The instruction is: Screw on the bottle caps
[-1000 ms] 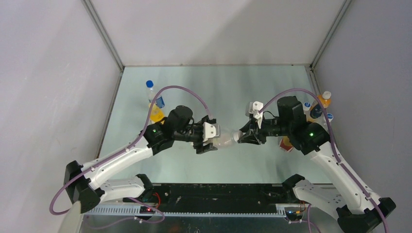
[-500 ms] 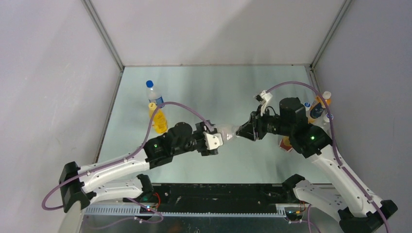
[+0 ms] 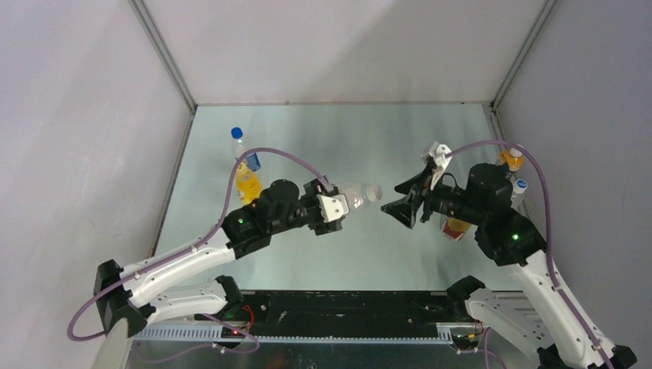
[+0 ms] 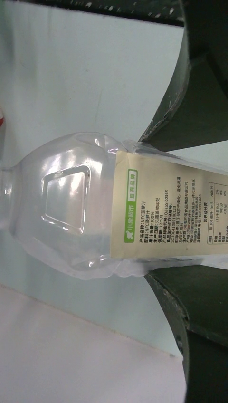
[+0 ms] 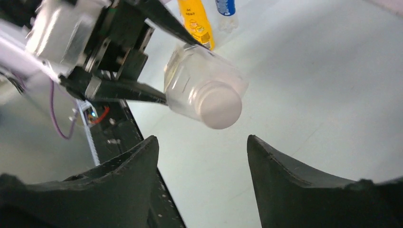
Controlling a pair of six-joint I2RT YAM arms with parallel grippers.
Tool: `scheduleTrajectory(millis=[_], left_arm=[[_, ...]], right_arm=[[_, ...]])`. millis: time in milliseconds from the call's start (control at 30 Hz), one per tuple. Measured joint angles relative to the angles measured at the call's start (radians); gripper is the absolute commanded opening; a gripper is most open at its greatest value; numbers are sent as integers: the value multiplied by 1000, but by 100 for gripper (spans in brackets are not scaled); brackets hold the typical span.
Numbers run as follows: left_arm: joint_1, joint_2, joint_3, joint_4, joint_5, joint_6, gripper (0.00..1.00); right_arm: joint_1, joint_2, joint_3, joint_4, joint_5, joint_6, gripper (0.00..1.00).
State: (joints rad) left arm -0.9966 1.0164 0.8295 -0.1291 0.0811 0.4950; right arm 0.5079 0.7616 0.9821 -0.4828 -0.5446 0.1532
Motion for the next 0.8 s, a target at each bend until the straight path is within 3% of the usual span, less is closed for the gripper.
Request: scheduleTrajectory(millis=[133,400,800], left_arm=[[56,13,39,-102,113,-6,0],[65,35,65,-202,297,-7,0],[66,52,102,-214,394,-26,0]], right_arm=[[-4,-56,0,-37,-51,-177,74],[-4,-84,0,-106,-163,-454,72],[6,-20,0,-157,-293,-573,62]])
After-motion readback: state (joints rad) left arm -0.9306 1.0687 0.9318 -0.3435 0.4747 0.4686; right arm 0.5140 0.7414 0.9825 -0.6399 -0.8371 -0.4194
